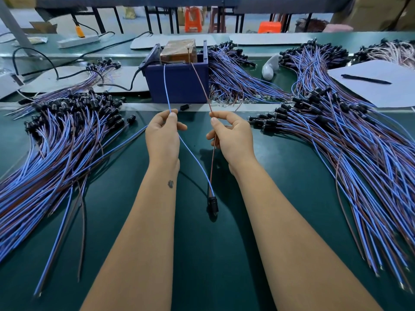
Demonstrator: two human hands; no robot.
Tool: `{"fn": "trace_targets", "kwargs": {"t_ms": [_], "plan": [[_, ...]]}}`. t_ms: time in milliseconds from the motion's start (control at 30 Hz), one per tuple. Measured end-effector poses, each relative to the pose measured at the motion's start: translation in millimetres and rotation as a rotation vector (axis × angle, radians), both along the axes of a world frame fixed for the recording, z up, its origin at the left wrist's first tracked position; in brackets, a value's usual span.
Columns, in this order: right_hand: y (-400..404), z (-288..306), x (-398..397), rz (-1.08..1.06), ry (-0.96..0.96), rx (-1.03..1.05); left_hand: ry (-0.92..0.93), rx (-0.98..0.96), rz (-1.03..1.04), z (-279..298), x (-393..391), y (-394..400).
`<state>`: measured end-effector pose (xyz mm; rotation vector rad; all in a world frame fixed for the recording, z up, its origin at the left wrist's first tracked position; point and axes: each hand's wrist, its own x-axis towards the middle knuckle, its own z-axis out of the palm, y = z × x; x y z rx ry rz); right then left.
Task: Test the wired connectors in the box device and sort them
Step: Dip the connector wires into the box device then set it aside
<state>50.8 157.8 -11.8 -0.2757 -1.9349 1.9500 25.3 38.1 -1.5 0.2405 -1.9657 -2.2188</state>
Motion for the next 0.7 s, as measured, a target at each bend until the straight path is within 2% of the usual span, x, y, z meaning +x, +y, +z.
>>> {"fn": "trace_targets", "kwargs": {"t_ms": [433,700], "plan": [[1.2,-2.2,1.0,0.026,0.024,0.03,-0.06,0.03,0.0,-1.9,-3.2,-1.5],[1.7,-3.7,0.9,0.034,0.029,0.035,-0.062,0.112,0.027,-5.0,-10.5,-6.7]]}}
